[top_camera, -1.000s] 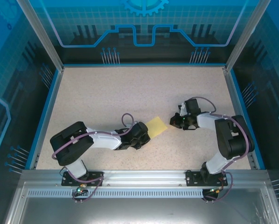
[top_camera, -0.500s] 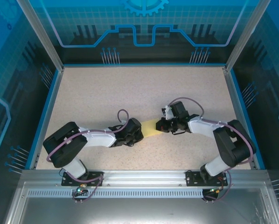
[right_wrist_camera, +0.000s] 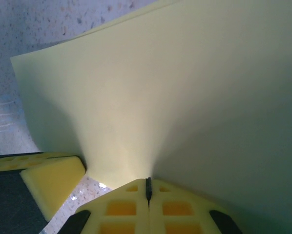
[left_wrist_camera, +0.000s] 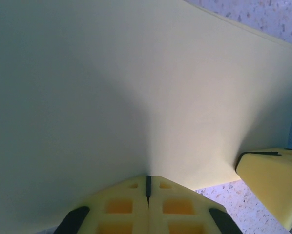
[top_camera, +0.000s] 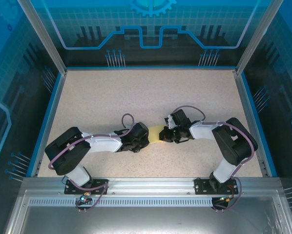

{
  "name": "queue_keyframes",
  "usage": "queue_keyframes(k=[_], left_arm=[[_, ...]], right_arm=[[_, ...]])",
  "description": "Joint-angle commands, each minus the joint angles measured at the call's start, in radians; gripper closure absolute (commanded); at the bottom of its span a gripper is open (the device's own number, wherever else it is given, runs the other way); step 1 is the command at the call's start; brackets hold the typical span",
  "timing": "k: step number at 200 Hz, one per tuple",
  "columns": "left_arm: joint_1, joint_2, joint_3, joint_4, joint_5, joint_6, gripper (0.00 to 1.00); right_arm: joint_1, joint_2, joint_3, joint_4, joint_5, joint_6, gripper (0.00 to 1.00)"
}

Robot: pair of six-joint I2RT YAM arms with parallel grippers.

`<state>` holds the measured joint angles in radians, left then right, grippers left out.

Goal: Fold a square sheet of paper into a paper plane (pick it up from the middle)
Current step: First fold in half a square sheet of paper at the center of the table.

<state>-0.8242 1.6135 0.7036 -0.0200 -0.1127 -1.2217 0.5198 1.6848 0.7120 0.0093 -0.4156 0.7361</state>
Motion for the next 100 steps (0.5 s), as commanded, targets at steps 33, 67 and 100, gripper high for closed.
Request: queue_keyframes(k=[33, 67, 100], left_arm=[[0.019, 0.067, -0.029, -0.279, -0.067, -0.04, 1.0], [0.019, 0.07, -0.032, -0.231, -0.059, -0.015, 1.0], [0.018, 0.071, -0.023, -0.211, -0.055, -0.008, 1.0]], right_arm=[[-0.165, -0.048, -0.07, -0.023, 0.114, -0.09, 0.99], [-0.184, -0.214, -0.097, -0.042, 0.108, -0.09, 0.99], [-0.05, -0.315, -0.104, -0.016, 0.109, -0.017, 0.99]])
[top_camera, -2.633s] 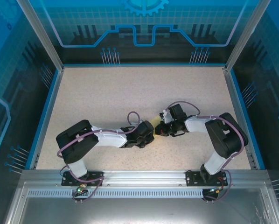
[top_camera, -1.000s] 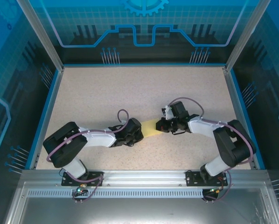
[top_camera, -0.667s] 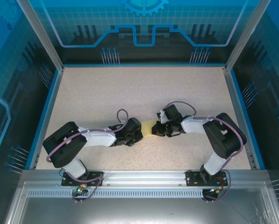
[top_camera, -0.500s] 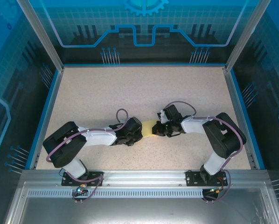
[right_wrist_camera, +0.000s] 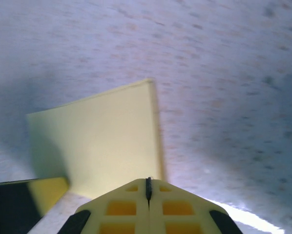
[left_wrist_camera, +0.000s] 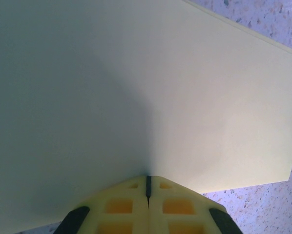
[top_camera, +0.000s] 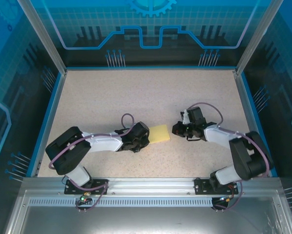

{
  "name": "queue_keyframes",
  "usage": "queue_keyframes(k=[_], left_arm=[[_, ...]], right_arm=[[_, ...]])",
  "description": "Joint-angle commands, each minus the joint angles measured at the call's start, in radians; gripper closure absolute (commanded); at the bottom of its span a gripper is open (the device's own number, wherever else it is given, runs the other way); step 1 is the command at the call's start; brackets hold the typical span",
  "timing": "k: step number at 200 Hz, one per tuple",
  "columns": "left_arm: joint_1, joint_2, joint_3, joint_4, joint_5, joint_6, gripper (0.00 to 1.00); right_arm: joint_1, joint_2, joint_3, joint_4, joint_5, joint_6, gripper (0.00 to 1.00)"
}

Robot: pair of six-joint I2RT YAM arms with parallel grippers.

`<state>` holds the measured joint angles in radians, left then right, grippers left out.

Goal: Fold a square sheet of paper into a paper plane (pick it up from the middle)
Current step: First fold in half a square sheet of paper at the center of the table.

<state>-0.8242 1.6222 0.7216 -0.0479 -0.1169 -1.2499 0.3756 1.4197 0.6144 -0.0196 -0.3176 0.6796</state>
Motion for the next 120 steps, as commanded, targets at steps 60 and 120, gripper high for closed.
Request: queue_keyframes(k=[60, 120], left_arm=[[0.019, 0.065, -0.046, -0.175, -0.053, 0.003, 1.0], [0.019, 0.056, -0.055, -0.162, -0.052, 0.004, 1.0]], right_arm=[[0.281, 0.196, 0.049, 0.175, -0.007, 0.174, 1.0], [0.249, 0.25, 0.019, 0.268, -0.038, 0.209, 1.0]])
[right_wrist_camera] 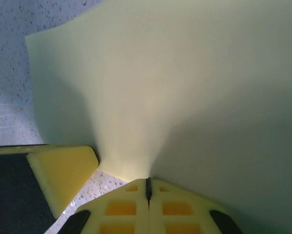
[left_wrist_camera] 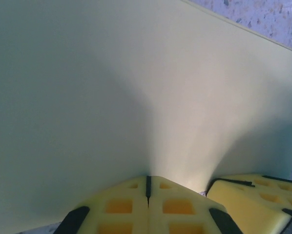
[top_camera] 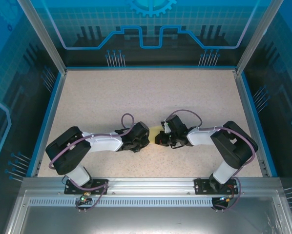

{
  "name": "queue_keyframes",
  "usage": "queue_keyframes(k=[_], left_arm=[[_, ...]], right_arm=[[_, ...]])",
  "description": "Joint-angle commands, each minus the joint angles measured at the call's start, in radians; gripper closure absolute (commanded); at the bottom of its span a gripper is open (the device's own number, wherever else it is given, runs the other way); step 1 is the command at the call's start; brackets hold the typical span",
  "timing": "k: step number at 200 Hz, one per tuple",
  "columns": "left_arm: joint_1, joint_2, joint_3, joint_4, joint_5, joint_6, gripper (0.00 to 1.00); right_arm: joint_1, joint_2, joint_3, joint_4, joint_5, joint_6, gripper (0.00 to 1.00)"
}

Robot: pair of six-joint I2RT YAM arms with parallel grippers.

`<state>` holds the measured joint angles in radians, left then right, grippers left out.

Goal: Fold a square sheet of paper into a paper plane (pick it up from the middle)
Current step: First fold in half a square sheet of paper at the center of the table.

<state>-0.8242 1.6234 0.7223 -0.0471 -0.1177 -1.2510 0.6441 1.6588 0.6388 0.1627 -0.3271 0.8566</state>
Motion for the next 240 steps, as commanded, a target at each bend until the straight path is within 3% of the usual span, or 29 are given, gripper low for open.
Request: queue_keyframes(k=[1, 39, 100, 156, 187, 240], left_arm=[[0.019, 0.055, -0.056, -0.163, -0.051, 0.006, 1.0], [0.019, 0.053, -0.051, -0.165, -0.053, 0.009, 1.0], [0.02, 0.033, -0.044, -0.151, -0.049, 0.027, 1.0], [0.018, -0.059, -0.07, 0.13, 0.017, 0.137, 1.0], [0.018, -0.033, -0.067, 0.255, 0.016, 0.092, 1.0], [0.015, 0.063, -0.054, 0.308, 0.002, -0.007, 1.0]], right_arm=[[-0.02, 0.01, -0.008, 0.091, -0.032, 0.034, 1.0], [-0.029, -0.057, -0.023, 0.128, -0.04, 0.019, 1.0], [-0.035, 0.035, 0.004, 0.068, -0.002, 0.027, 1.0], [-0.032, 0.077, -0.01, 0.027, 0.024, 0.026, 1.0], [-0.026, 0.088, -0.016, 0.019, 0.028, 0.026, 1.0], [-0.026, 0.09, -0.022, 0.003, 0.031, 0.03, 1.0]])
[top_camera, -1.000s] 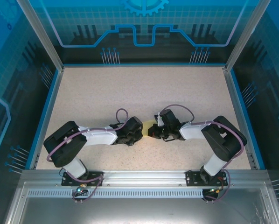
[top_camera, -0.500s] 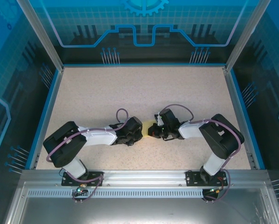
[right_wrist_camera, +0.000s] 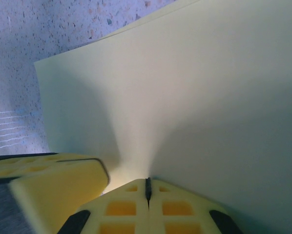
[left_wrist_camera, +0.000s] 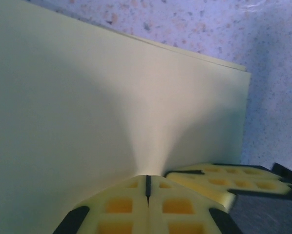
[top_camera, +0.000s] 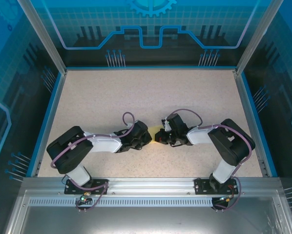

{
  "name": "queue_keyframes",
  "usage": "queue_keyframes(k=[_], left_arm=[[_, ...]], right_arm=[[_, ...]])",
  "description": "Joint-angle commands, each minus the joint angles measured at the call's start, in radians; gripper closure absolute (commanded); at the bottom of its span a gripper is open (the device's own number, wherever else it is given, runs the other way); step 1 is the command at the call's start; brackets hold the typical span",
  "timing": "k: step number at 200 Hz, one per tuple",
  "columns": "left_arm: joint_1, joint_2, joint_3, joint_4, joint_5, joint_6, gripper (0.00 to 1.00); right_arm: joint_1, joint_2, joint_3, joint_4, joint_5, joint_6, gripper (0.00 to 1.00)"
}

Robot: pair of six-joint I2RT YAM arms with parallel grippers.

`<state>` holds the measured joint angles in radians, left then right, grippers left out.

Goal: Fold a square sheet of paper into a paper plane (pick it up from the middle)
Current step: First fold in half a square sheet of paper at the center of the table.

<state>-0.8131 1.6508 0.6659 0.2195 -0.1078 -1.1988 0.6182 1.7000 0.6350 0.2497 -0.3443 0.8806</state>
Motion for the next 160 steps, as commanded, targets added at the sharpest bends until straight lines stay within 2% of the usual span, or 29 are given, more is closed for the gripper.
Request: queue_keyframes(k=[1, 76, 120, 160], left_arm=[[0.003, 0.036, 0.002, 0.041, -0.009, -0.061, 1.0], [-0.035, -0.027, -0.201, -0.003, -0.187, -0.252, 1.0], [-0.04, -0.103, -0.329, -0.038, -0.263, -0.346, 1.0], [-0.048, -0.202, -0.389, -0.134, -0.328, -0.41, 1.0]], right_arm=[[0.0, 0.049, -0.019, -0.085, 0.05, 0.006, 1.0], [-0.018, 0.065, -0.008, -0.167, 0.106, 0.011, 1.0], [-0.042, 0.084, -0.017, -0.187, 0.126, 0.015, 1.0], [-0.048, 0.089, -0.009, -0.199, 0.126, 0.012, 1.0]])
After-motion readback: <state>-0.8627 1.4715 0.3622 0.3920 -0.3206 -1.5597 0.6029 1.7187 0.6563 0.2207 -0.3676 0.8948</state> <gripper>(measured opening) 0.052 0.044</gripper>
